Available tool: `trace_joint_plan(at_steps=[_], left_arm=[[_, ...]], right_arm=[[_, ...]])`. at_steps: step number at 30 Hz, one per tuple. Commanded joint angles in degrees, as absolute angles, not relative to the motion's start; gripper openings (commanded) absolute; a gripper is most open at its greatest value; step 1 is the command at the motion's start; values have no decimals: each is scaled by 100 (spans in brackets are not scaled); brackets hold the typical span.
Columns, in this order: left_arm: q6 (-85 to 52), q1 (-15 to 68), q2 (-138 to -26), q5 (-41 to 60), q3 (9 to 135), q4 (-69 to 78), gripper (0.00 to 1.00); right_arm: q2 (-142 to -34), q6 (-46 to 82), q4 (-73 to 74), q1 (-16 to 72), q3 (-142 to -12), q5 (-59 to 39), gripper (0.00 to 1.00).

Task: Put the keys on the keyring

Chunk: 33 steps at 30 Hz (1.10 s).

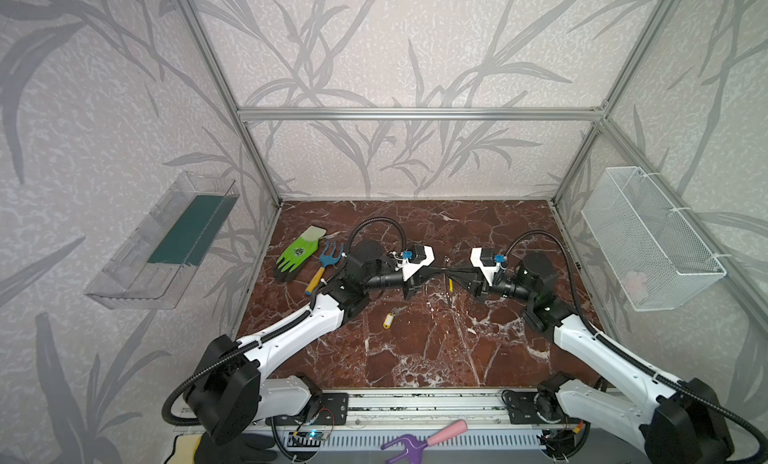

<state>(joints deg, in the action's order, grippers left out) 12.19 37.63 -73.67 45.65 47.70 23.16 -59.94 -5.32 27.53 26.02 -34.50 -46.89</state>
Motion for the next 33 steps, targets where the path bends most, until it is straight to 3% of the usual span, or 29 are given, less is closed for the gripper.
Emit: trace_joint_plan(at_steps=[1, 11, 19, 33], left_arm=[[1186, 3735, -7432, 4779, 4885, 2406, 0], [1169, 3733, -7451, 4818, 4906, 2505, 0], [1200, 3705, -7374, 4808, 4868, 2499, 0], [1305, 3708, -7326, 4838, 4885, 2290, 0]], right_arm=[[-5945, -404, 3129, 2583, -3416, -4951, 16], [-6073, -494, 2865, 2584, -3480, -5003, 14], [-6064, -616, 2679, 2531, -3441, -4893, 18], [-6012, -632, 2845, 2522, -3370, -4887, 2]])
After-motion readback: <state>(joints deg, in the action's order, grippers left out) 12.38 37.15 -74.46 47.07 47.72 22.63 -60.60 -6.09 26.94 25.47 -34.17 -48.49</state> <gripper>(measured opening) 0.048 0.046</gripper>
